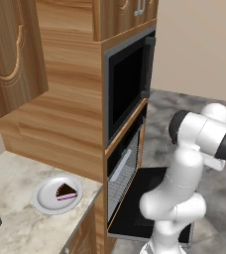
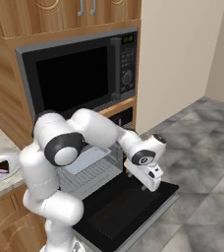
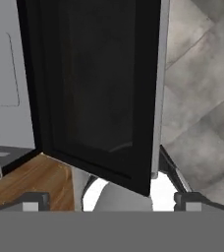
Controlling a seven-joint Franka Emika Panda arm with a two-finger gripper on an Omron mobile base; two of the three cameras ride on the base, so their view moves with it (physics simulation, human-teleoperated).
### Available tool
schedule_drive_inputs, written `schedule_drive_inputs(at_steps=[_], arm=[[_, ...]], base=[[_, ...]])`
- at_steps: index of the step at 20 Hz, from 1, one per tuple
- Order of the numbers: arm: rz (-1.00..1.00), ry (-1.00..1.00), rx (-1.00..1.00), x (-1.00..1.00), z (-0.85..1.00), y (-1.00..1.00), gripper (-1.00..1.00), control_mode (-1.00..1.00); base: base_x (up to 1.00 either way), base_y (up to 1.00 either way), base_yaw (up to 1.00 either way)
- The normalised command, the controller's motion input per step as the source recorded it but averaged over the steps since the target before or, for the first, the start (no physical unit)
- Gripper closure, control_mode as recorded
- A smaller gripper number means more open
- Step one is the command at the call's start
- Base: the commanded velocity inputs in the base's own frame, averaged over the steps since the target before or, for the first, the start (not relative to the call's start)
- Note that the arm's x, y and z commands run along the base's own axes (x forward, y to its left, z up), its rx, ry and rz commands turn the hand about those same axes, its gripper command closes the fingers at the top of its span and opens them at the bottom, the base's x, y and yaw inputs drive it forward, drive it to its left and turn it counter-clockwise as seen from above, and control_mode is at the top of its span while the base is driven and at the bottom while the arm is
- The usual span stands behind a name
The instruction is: Take the baked cake out of the oven and place it on the plate for cooling. Then close the oven door.
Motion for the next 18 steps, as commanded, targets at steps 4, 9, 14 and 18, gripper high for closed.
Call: schedule_drive_inputs(at_steps=[4, 9, 14, 18], arm=[[0.05, 0.14, 0.5, -0.16, -0.6, -0.66, -1.0, -1.0], [0.08, -0.22, 0.25, -0.38, -0.41, -0.29, -1.0, -1.0], [0.01, -0.43, 0.02, -0.49, -0.29, -0.01, -1.0, -1.0], [0.0, -0.33, 0.0, -0.25, -0.5, 0.0, -1.0, -1.0]], base=[[0.0, 0.0, 0.0], [0.0, 0.0, 0.0], [0.0, 0.0, 0.0], [0.0, 0.0, 0.0]])
